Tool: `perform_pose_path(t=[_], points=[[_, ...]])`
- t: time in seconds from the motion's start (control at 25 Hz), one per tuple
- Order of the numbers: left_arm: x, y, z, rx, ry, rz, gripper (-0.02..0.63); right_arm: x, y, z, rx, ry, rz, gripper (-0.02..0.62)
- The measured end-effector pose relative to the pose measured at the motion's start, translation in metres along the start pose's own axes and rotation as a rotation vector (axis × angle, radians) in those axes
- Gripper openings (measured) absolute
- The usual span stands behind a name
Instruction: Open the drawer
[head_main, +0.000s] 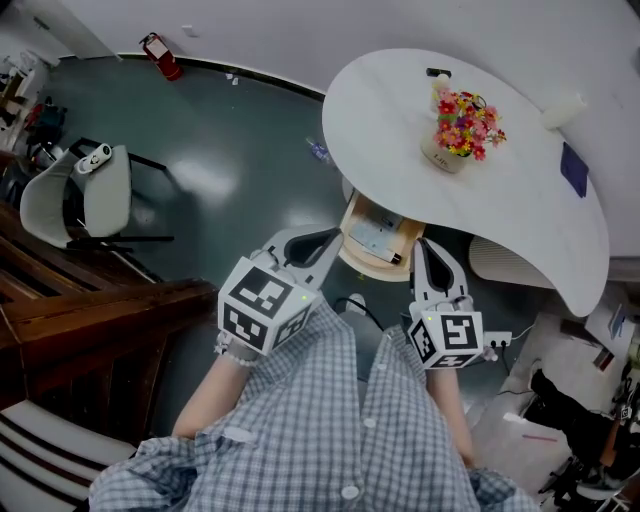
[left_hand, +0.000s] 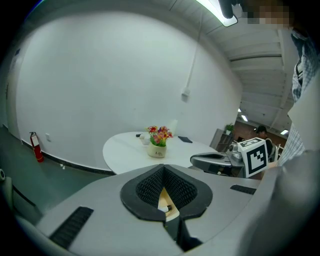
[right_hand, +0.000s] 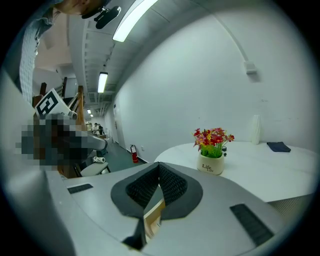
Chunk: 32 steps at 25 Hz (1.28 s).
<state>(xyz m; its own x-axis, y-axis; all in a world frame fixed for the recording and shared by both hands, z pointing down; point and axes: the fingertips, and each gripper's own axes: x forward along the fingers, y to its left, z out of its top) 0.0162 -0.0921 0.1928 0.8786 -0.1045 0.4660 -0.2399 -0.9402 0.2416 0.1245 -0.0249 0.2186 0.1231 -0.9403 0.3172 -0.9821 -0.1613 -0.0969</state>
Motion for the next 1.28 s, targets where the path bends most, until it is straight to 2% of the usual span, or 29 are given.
perform_pose_path(t=[0.24, 1.28], points=[[0.002, -0.0028, 0.0041, 0.018, 0.0, -0.015, 0.005, 0.0, -0.0041, 0.0053, -0.001, -0.012, -0.012, 0.009], [0.0084, -0.0096, 0.0048, 0.003, -0.008, -0.02, 0.005, 0.0009, -0.0016, 0.0093, -0.045, 0.005, 0.037, 0.009]])
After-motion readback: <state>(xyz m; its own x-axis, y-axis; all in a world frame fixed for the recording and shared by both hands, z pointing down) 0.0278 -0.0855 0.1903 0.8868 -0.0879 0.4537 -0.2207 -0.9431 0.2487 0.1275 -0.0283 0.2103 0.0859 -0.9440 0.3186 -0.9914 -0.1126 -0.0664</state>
